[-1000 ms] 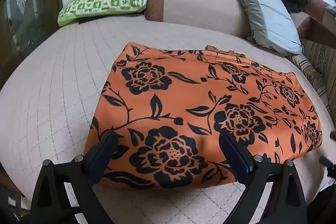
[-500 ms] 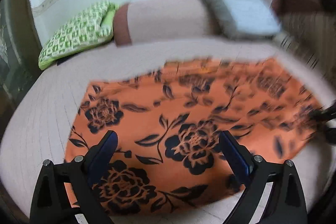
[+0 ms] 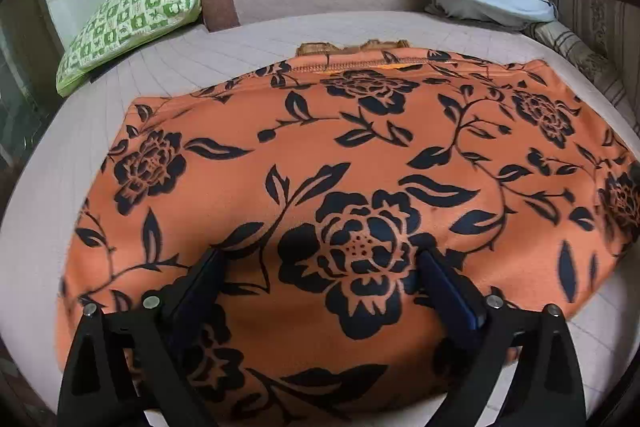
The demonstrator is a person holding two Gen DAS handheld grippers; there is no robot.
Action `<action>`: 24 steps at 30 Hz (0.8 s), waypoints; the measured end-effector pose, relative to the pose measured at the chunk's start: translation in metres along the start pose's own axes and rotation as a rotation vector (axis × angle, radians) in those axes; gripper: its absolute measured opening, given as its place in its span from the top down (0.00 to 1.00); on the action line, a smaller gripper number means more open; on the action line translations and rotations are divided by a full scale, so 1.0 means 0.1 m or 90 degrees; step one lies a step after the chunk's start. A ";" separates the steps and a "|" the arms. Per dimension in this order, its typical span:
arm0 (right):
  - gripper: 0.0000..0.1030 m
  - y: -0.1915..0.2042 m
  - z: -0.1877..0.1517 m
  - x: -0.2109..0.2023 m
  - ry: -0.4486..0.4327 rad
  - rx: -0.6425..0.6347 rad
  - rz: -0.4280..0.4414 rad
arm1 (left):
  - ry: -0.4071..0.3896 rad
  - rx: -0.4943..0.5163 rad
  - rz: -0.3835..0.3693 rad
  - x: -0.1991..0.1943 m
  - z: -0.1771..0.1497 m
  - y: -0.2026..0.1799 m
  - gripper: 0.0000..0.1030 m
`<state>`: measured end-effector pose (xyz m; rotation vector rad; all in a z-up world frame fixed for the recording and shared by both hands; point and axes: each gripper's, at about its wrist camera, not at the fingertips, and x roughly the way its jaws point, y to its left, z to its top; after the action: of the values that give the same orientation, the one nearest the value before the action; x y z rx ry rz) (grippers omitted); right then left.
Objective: Fold small clothes
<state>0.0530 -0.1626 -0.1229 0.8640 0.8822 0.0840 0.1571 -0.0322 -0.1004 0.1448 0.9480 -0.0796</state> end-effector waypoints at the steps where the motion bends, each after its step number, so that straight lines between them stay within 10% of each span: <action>1: 0.73 0.03 0.00 -0.02 -0.002 -0.008 -0.005 | -0.002 -0.013 -0.030 -0.08 0.04 0.03 0.12; 4: 0.72 -0.02 0.00 -0.03 -0.011 0.011 -0.028 | -0.037 -0.028 -0.024 -0.19 0.04 0.09 0.12; 6: 0.33 -0.16 -0.03 0.01 -0.009 0.073 -0.009 | 0.015 -0.026 -0.015 0.00 0.00 0.12 0.11; 9: 0.29 -0.18 -0.04 0.03 -0.017 0.076 0.003 | -0.010 -0.024 -0.020 0.01 -0.03 0.15 0.09; 18: 0.30 -0.14 0.06 0.09 0.008 0.082 -0.020 | -0.002 -0.045 -0.043 -0.09 -0.03 0.20 0.09; 24: 0.54 -0.17 0.12 0.15 0.020 0.079 -0.060 | -0.045 -0.104 -0.040 -0.19 0.01 0.44 0.09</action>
<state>0.0666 -0.1756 -0.1399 0.9367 0.9638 -0.0402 0.1525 0.0115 -0.0805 -0.0384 0.8848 -0.0647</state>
